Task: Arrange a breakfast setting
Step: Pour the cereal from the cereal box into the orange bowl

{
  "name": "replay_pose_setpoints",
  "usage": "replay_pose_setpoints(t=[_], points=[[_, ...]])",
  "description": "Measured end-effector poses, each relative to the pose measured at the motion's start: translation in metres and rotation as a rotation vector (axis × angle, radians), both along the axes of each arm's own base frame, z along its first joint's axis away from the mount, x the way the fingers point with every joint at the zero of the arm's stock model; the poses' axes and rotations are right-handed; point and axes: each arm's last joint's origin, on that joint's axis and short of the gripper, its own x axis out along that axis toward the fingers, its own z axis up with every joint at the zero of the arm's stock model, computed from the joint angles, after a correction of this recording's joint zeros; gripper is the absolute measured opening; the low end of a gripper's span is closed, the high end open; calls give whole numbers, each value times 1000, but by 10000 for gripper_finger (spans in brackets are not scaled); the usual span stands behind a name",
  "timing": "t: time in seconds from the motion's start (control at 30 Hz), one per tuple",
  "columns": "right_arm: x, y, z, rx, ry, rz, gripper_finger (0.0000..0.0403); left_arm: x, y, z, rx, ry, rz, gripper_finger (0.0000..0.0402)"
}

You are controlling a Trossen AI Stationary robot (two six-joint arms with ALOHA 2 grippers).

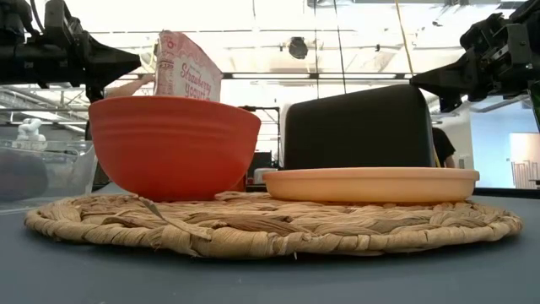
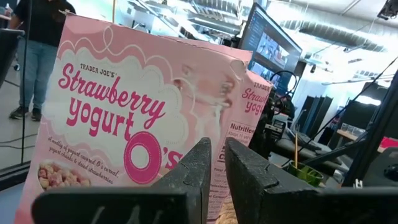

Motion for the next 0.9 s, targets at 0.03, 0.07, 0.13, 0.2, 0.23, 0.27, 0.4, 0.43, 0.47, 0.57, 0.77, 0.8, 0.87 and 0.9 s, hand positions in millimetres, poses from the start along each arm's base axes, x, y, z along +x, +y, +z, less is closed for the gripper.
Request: replay_pose_setpoints(t=[0.03, 0.07, 0.13, 0.2, 0.23, 0.27, 0.4, 0.43, 0.47, 0.57, 0.77, 0.8, 0.87, 0.9], points=[[0, 0, 0, 0, 0, 0, 13, 0, 0, 0, 0, 0, 0, 58], [0, 0, 0, 0, 0, 0, 13, 0, 0, 0, 0, 0, 0, 64], [0, 0, 0, 0, 0, 0, 13, 0, 0, 0, -11, -5, 2, 86], [0, 0, 0, 0, 0, 1, 13, 0, 1, 0, -30, -10, 20, 116], [0, 0, 0, 0, 0, 0, 13, 0, 1, 0, -31, -11, 24, 132], [0, 0, 0, 0, -1, 0, 13, 0, 1, 0, -32, -11, 27, 149], [0, 0, 0, 0, -1, 0, 13, 0, 1, 0, -41, -14, 25, 211], [0, 0, 0, 0, -1, 0, 13, 0, 1, 0, -47, -16, 23, 225], [0, 0, 0, 0, -1, 0, 13, 0, 1, 0, -56, -19, 20, 237], [0, 0, 0, 0, -1, 0, 13, 0, 1, 1, -80, -29, 7, 264], [0, 0, 0, 0, -1, 0, 13, -1, 1, 2, -74, -45, 7, 282], [0, 0, 0, 0, 0, 0, 13, -1, 1, 3, -72, -53, 6, 282], [0, 0, 0, 0, -1, 0, 13, -1, 0, 5, -68, -70, 7, 283], [0, 0, 0, 0, -1, 0, 13, -1, 1, 5, -67, -80, 12, 283]])
